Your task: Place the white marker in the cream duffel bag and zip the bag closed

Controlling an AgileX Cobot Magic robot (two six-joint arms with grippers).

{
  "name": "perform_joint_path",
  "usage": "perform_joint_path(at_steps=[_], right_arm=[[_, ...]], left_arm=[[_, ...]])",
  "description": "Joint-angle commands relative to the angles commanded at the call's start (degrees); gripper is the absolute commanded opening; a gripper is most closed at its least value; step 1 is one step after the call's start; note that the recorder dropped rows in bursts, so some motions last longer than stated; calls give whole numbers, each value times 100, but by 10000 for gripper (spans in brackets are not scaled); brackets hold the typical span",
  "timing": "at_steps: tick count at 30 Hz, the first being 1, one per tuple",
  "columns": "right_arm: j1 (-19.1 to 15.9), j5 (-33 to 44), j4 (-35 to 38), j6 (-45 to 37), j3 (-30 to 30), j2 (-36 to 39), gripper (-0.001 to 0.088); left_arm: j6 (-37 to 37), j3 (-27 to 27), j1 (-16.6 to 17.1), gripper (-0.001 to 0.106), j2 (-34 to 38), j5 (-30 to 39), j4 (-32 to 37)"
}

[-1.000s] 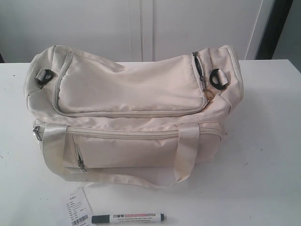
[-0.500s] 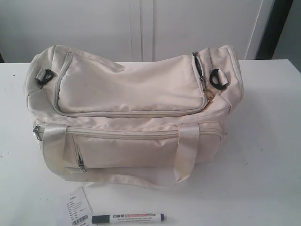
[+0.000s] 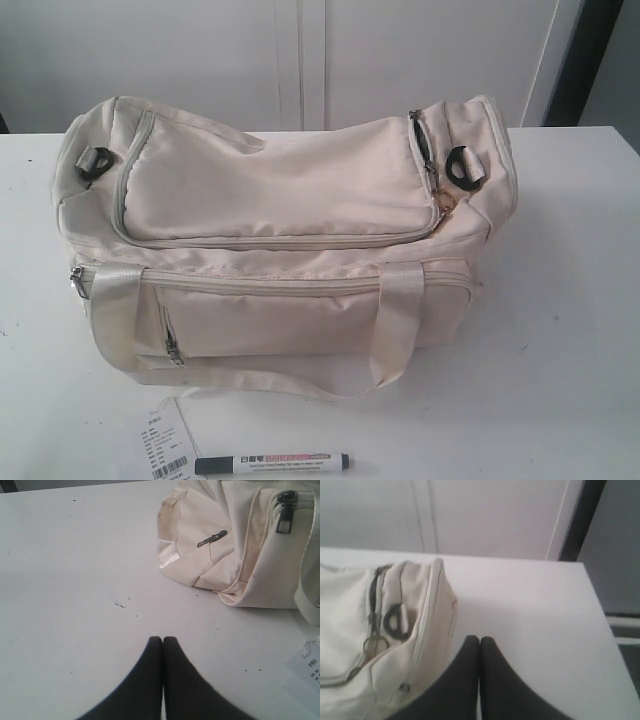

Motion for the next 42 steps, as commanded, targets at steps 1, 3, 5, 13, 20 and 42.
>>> perform_joint_path(at_steps=[1, 3, 5, 13, 20, 42], right_arm=[[0, 78, 148, -102, -109, 132, 0], [0, 127, 315, -113, -288, 418, 0], [0, 200, 415, -179, -467, 685, 2], [0, 528, 1071, -593, -1149, 1624, 270], [0, 567, 1071, -593, -1630, 2358, 632], [0, 320, 1098, -583, -3396, 4976, 633]], left_arm=[[0, 0, 0, 0, 0, 0, 0], [0, 0, 0, 0, 0, 0, 0], [0, 0, 0, 0, 0, 0, 0], [0, 0, 0, 0, 0, 0, 0], [0, 0, 0, 0, 0, 0, 0], [0, 0, 0, 0, 0, 0, 0]])
